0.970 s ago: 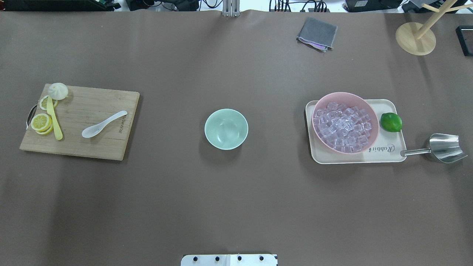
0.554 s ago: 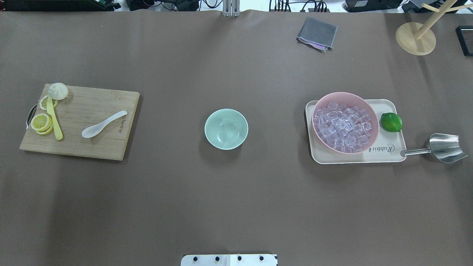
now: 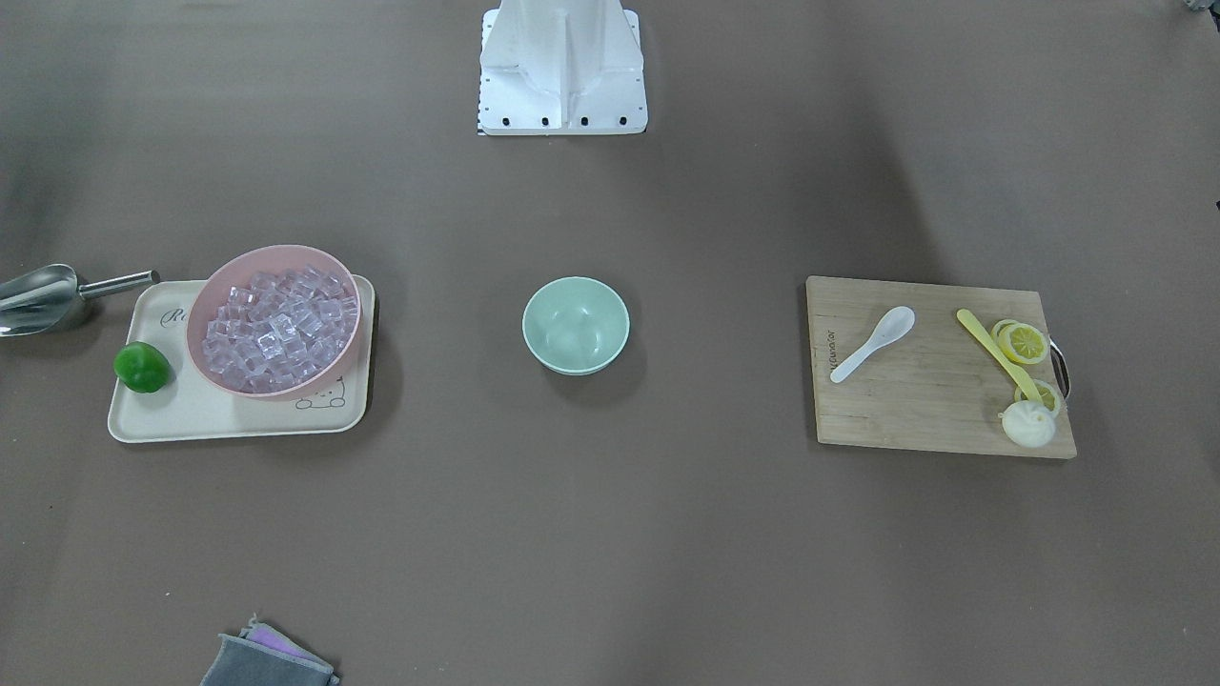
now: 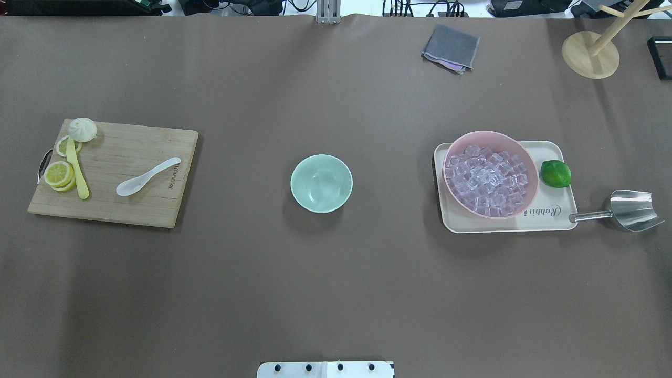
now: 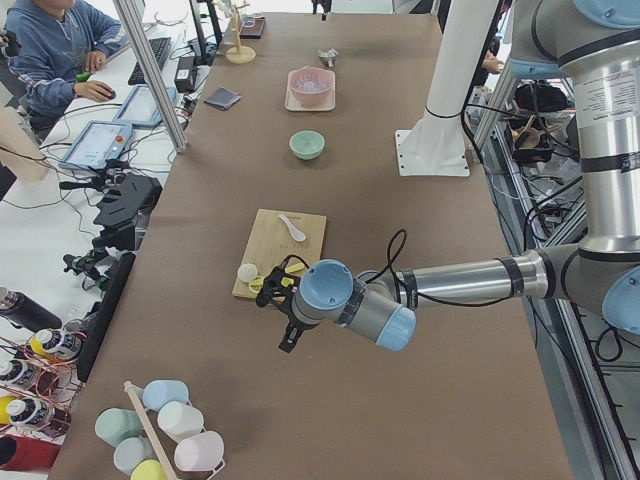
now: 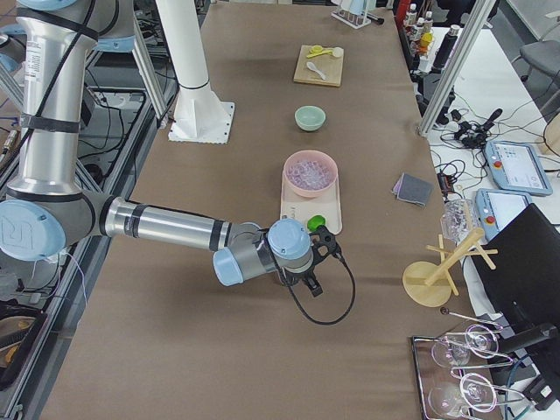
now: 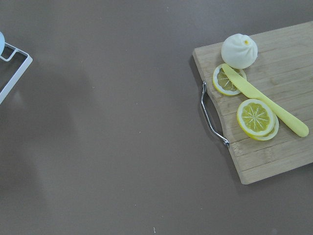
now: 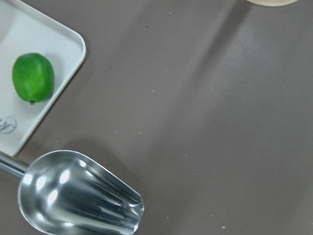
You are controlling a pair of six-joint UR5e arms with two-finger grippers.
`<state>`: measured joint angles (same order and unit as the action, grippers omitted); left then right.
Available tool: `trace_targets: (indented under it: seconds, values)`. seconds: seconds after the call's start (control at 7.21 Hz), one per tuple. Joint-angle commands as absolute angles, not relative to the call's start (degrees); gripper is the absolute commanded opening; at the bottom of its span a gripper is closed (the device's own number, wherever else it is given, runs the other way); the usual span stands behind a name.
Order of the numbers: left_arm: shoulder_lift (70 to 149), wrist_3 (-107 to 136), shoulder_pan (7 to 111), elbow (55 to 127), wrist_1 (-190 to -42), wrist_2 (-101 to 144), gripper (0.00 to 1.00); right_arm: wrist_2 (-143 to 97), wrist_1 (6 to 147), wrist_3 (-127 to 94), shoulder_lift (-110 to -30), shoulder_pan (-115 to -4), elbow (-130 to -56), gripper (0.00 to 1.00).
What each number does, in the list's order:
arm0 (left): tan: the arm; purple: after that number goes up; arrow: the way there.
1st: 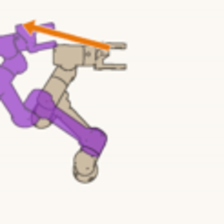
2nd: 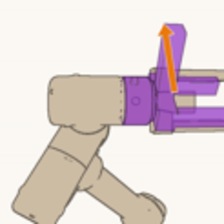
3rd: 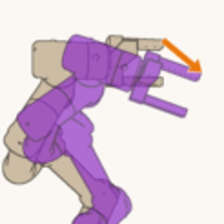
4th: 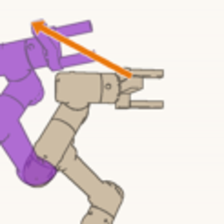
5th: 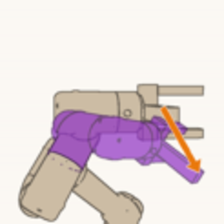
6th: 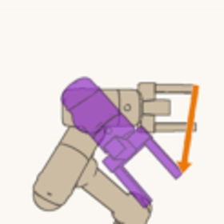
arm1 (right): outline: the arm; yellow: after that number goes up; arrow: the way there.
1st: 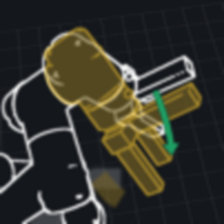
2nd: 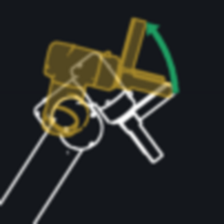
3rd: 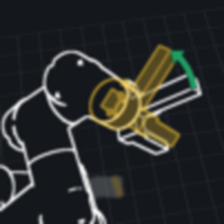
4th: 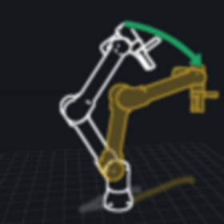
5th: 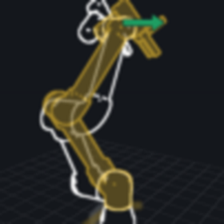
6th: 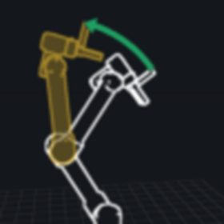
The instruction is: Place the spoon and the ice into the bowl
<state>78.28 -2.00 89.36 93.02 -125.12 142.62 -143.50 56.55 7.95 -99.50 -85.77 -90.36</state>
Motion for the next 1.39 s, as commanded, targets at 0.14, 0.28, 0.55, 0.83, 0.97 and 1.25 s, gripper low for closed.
trace_targets:
  seconds: [0.14, 0.28, 0.55, 0.83, 0.97, 1.25]
  values:
    - [85.49, 11.29, 80.75, 94.64, -125.51, 141.86, 0.95, -141.97, 46.68, -26.46, -97.57, -76.42, -96.83, 0.99]
    - [90.04, 16.3, 76.94, 94.05, -125.25, 141.59, 0.95, -138.81, 46.67, -33.42, -95.47, -72.37, -98.77, 0.99]
    - [94.73, 19.69, 69.21, 93.96, -125.07, 132.15, 0.93, -132.22, 46.84, -35.85, -90.73, -64.81, -101.68, 0.99]
    - [97.72, 19.69, 66.28, 91.94, -125.07, 132.1, 0.92, -129.39, 47.28, -41.29, -83.0, -57.17, -101.87, 0.99]
    - [99.91, 19.77, 63.22, 90.54, -125.07, 132.1, 0.91, -128.85, 47.46, -41.31, -81.75, -55.65, -101.87, 0.97]
    - [102.21, 19.86, 60.74, 90.17, -125.16, 132.1, 0.91, -125.87, 50.52, -41.13, -78.67, -52.49, -102.13, 0.85]
